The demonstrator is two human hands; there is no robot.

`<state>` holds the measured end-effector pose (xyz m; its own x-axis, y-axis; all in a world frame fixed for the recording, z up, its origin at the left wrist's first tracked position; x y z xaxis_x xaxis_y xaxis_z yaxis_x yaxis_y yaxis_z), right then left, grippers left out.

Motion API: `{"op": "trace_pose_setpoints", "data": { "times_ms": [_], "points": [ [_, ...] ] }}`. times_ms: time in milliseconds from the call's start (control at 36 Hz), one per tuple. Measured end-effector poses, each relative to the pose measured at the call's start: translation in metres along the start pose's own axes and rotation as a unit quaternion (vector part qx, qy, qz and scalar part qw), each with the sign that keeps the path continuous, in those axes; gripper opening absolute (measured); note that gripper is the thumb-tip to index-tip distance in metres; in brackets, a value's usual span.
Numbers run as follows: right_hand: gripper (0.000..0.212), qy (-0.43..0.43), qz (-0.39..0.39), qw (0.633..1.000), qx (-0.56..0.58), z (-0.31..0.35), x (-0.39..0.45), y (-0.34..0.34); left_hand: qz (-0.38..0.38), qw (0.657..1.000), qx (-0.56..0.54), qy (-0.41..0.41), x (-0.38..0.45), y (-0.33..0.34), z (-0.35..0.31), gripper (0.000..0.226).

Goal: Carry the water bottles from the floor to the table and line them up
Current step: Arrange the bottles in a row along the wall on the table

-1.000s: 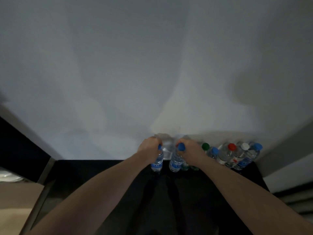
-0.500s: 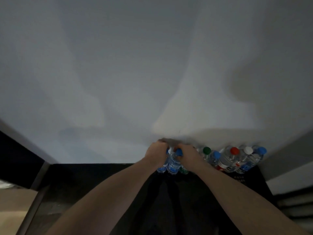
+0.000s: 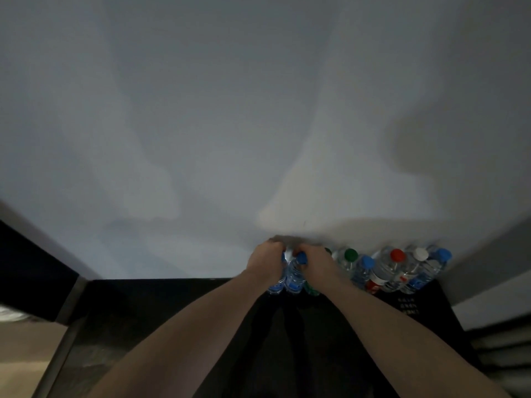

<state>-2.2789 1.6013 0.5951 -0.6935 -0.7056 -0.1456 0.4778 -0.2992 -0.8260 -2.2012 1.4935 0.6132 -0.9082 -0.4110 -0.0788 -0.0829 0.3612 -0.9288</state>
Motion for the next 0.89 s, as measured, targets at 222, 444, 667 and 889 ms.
{"op": "trace_pose_setpoints", "data": {
  "times_ms": [222, 444, 667, 889],
  "points": [
    [0.025, -0.013, -0.012, 0.999, 0.036, 0.007, -0.006, -0.015, 0.009, 0.999, -0.026, 0.017, -0.007, -0.002, -0.001, 0.029],
    [0.034, -0.039, -0.084, 0.994, 0.053, 0.027, -0.044, -0.031, -0.015, 0.997, -0.066, 0.036, -0.055, -0.039, -0.003, 0.037],
    [0.041, -0.052, -0.009, 0.99, 0.129, 0.06, -0.145, 0.008, 0.07, 0.995, -0.076, -0.005, -0.193, -0.065, 0.058, 0.04],
    [0.039, -0.007, 0.1, 0.984, 0.146, 0.093, -0.228, 0.061, 0.087, 0.992, -0.074, -0.059, -0.318, -0.053, 0.113, 0.038]
  ]
}}
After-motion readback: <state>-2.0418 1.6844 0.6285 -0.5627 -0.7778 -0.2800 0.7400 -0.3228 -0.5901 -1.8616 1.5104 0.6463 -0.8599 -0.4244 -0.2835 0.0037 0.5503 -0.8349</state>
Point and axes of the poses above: each hand's wrist, its own x-axis towards the middle knuckle, its own y-axis out of the palm, z = x × y, the point moved 8 cm from there along x, towards the middle knuckle, and after that the axes turned 3 degrees about x, right-handed, at the moved point
